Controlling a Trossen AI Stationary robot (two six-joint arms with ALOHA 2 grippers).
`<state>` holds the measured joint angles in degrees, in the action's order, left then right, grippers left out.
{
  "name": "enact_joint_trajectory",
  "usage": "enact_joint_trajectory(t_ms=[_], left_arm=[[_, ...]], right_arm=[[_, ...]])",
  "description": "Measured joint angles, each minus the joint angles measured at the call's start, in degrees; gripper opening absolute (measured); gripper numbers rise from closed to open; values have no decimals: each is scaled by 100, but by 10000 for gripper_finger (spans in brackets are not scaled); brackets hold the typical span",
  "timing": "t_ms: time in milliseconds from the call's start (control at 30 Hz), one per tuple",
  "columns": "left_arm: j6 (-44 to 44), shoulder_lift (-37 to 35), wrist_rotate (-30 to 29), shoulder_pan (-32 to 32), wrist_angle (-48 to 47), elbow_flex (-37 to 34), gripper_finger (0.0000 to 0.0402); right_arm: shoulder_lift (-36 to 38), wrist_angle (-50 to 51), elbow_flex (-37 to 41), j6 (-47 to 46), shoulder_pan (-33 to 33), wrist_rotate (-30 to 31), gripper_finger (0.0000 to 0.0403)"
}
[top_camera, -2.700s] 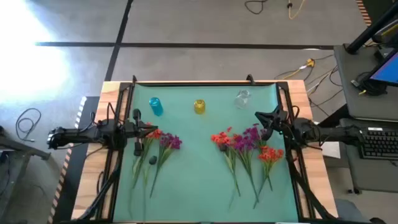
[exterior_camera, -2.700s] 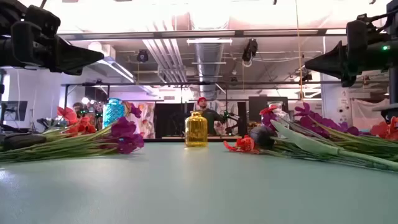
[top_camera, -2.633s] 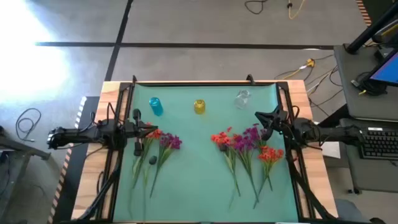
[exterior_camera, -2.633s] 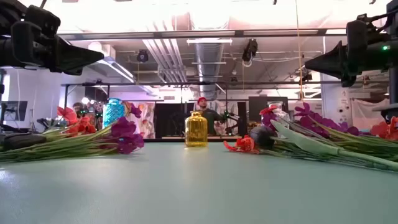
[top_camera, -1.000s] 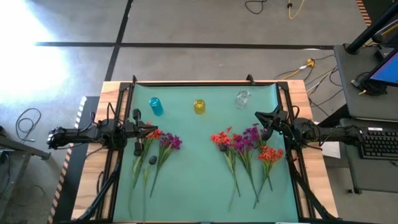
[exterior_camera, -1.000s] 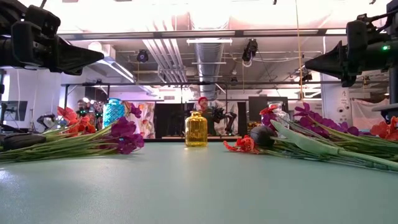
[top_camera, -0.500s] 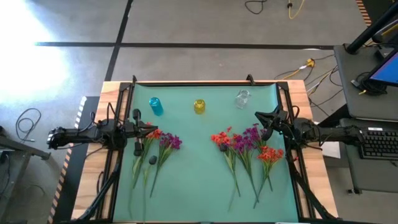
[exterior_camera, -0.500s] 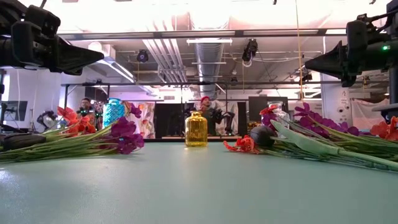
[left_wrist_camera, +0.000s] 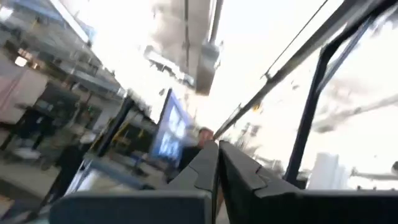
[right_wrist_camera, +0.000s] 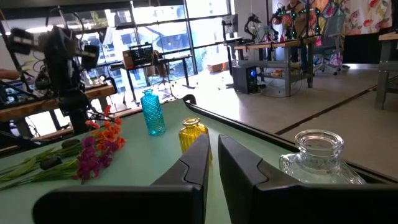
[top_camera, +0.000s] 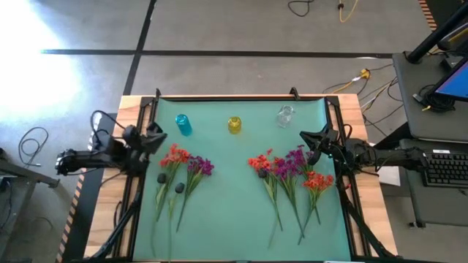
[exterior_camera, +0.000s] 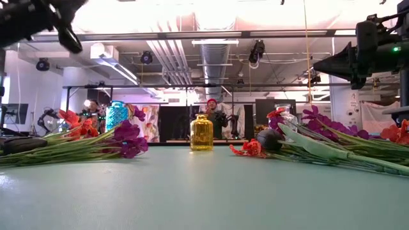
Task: Sort flowers into vase by color
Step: Put the middle purple flowers into the yellow vase
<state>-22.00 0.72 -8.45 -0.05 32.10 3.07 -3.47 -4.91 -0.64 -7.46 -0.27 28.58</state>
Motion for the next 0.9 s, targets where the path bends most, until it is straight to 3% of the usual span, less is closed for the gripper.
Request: enact_joint_trajectory(t_ms=[367,600,733,900], left_arm=[[200,30,0,0,-83,964,0],[-37,54,2,0,-1582,1437,0],[-153,191,0,-1,-2379,1497,0],[-166,556,2,-2,-2471,1484,0]], right_arm=[[-1,-3,0,-34,0,-7,29],[-1,-182,0,-1569,-1,-4,29],[-1,-275,0,-1610,0,-4,29],[-1,-273,0,-1596,0,-3,29]])
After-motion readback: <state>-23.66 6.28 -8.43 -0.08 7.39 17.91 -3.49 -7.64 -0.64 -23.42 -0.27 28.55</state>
